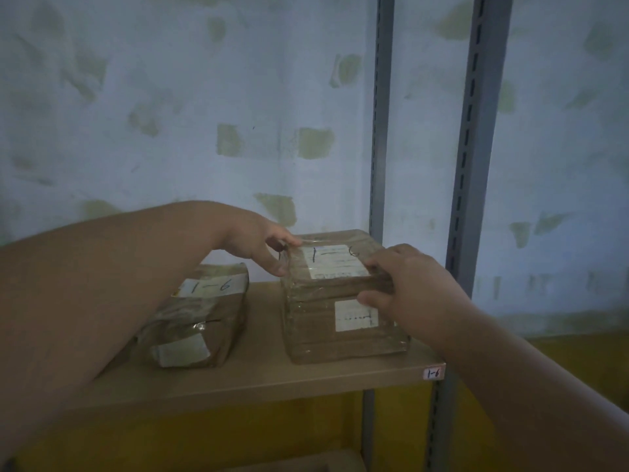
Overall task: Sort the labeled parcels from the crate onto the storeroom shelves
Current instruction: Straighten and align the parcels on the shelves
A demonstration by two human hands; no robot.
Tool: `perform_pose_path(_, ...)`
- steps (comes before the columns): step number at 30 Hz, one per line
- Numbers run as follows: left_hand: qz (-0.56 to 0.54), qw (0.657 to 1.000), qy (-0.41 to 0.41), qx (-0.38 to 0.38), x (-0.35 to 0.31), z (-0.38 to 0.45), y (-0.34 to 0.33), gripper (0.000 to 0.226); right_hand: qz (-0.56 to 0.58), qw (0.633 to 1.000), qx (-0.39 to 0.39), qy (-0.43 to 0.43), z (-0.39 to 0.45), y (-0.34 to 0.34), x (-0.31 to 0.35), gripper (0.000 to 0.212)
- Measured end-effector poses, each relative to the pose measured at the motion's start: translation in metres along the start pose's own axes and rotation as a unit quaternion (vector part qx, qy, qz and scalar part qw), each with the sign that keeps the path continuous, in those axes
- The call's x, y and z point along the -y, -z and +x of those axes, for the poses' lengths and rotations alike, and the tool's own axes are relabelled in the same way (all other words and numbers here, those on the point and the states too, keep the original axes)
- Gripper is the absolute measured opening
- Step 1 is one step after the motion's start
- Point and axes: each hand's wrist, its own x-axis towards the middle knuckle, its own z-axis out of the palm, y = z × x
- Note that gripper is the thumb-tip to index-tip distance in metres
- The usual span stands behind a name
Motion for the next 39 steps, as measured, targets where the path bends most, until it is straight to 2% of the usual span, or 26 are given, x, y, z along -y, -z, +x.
perform_pose_path(4,0.018,1.000,0.004,-0.014,-0.002,-0.002,-0.001,0.082,-0.015,1.000,0.009,0.003,0.001,0.001,0.001,0.046)
perform_pose_path(9,0.062,0.994,-0.015,-0.084,-0.012,-0.020,-0.008,0.061,-0.050,0.999,0.010,-0.008,-0.004,0.008,0.010,0.048)
perform_pose_path(14,0.134,0.972,-0.050,-0.184,-0.016,-0.048,-0.031,0.053,-0.029,0.999,-0.038,-0.004,-0.020,0.012,0.035,0.054)
perform_pose_path(19,0.092,0.955,-0.058,-0.277,-0.013,-0.093,-0.078,0.045,-0.009,0.994,-0.104,0.032,-0.035,0.020,0.065,0.047)
perform_pose_path(22,0.102,0.937,-0.033,-0.332,-0.017,-0.128,-0.110,0.024,0.016,0.991,-0.120,0.058,-0.042,0.025,0.080,0.046)
perform_pose_path(23,0.116,0.935,-0.018,-0.335,-0.021,-0.138,-0.120,0.017,0.022,0.989,-0.126,0.072,-0.045,0.027,0.085,0.045)
perform_pose_path(24,0.129,0.934,-0.003,-0.333,-0.025,-0.147,-0.130,0.021,0.028,0.987,-0.130,0.089,-0.047,0.028,0.089,0.043)
perform_pose_path(27,0.152,0.926,0.024,-0.345,-0.033,-0.173,-0.168,0.052,0.050,0.981,-0.129,0.138,-0.061,0.026,0.100,0.041)
perform_pose_path(30,0.122,0.915,0.062,-0.380,-0.046,-0.198,-0.206,0.045,0.080,0.973,-0.113,0.187,-0.079,0.019,0.104,0.039)
perform_pose_path(33,0.120,0.907,0.100,-0.390,-0.052,-0.212,-0.245,0.039,0.111,0.957,-0.115,0.240,-0.099,0.001,0.102,0.028)
perform_pose_path(36,0.100,0.912,0.128,-0.376,-0.050,-0.220,-0.292,0.037,0.139,0.950,-0.098,0.260,-0.125,-0.030,0.100,0.031)
perform_pose_path(39,0.072,0.929,0.156,-0.328,-0.043,-0.222,-0.338,0.032,0.156,0.952,-0.062,0.256,-0.149,-0.062,0.100,0.034)
